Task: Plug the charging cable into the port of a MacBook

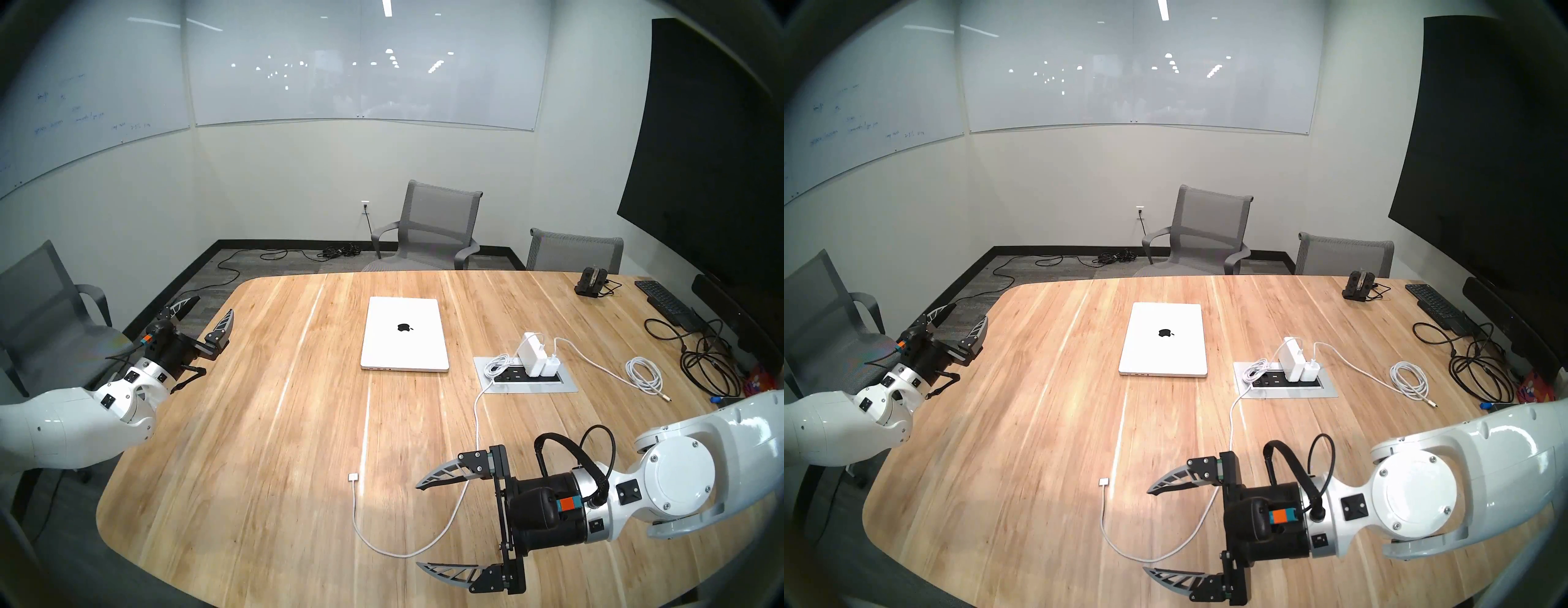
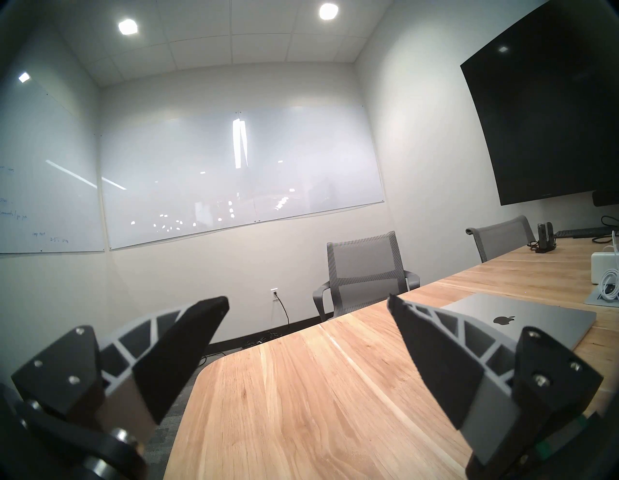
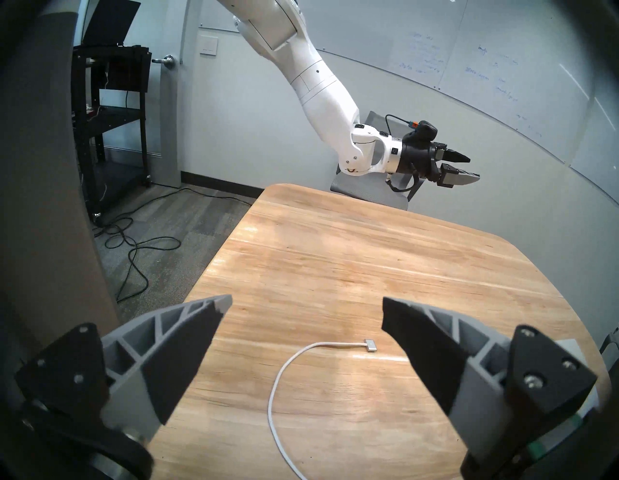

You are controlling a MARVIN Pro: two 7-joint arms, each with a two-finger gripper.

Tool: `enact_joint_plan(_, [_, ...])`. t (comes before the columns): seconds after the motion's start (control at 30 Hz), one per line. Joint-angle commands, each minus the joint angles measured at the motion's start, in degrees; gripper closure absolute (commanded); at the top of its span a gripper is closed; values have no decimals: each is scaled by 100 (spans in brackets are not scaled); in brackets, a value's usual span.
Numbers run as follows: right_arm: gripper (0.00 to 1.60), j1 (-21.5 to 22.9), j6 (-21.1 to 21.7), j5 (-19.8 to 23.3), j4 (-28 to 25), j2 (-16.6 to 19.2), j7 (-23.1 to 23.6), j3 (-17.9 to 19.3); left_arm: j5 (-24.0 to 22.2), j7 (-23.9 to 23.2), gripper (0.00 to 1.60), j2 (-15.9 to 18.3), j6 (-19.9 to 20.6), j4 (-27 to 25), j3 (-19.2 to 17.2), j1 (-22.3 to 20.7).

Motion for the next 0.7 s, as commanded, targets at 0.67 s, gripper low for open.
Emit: enact_joint_plan(0.67, [0, -468, 172, 364, -36, -644, -393, 1033, -4, 5, 0, 8, -15, -1, -15, -64])
